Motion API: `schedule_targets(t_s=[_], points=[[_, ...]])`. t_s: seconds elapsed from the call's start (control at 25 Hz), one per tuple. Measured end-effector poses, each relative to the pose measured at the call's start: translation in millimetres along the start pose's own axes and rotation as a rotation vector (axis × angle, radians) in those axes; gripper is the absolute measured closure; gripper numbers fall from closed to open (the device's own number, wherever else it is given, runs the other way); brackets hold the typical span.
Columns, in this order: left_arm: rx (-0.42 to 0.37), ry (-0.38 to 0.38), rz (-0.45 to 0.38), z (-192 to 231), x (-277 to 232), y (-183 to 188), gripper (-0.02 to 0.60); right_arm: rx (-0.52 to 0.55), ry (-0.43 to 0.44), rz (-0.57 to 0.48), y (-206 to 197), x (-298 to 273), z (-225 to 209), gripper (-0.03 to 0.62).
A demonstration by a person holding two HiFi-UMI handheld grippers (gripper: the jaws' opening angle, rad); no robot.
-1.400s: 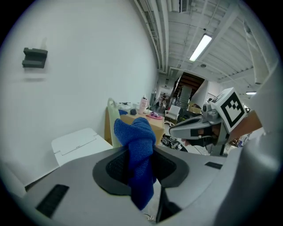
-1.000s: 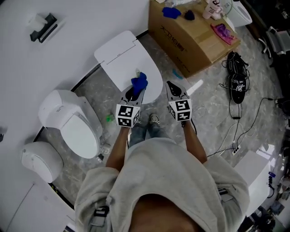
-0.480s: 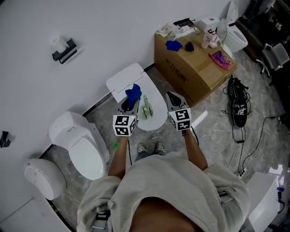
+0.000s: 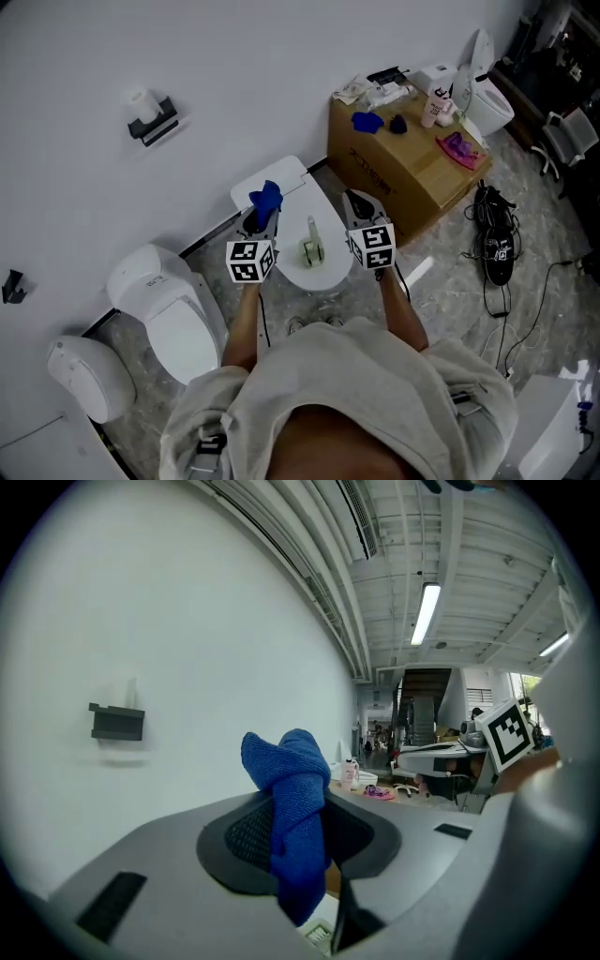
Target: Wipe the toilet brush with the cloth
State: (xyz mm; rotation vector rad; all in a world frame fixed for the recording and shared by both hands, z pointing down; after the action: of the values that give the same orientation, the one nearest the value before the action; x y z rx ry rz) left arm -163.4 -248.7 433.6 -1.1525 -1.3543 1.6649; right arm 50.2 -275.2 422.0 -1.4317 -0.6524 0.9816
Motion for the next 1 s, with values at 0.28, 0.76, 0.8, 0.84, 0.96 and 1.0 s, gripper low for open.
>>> schedule_targets(t_s=[0.28,0.76,0.8,0.84,0.96,1.0], points=[[0.001,0.003,0.0,9.2,-1.5,1.3,0.454,-0.002,-0.009,0.006,0.3,-6.9,2.8,0.563],[0.007,0.002,0.004,11.3,-1.2,0.0,0.454,0.0,-0.011,0.023,-2.6,-8.5,4.9,0.563],[0.008,0.003,0.005,11.7,-0.8,0.0,0.454,0.001,-0.01,0.025,-2.6,-8.7,5.5,0.563],[0.008,0.003,0.006,12.0,-0.6,-0.1,0.454,0.001,-0.01,0.026,-2.6,-8.9,6.0,0.563],[0.009,0.001,0.007,11.9,-1.5,-1.0,0.454,0.002,-0.007,0.031,-3.8,-9.6,6.2,0.563],[0.008,0.001,0.008,11.4,-2.1,-1.5,0.454,0.003,-0.006,0.032,-4.3,-9.8,5.9,0.563]])
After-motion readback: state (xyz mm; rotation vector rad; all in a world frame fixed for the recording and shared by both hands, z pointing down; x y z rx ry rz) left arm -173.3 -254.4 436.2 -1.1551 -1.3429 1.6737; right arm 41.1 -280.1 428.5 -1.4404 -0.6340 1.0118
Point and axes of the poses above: the fingertips, and each gripper's own axes: x backward along the fingers, z to its left, y out of its top, the point moved 3 cm from there along x, backward along the fingers
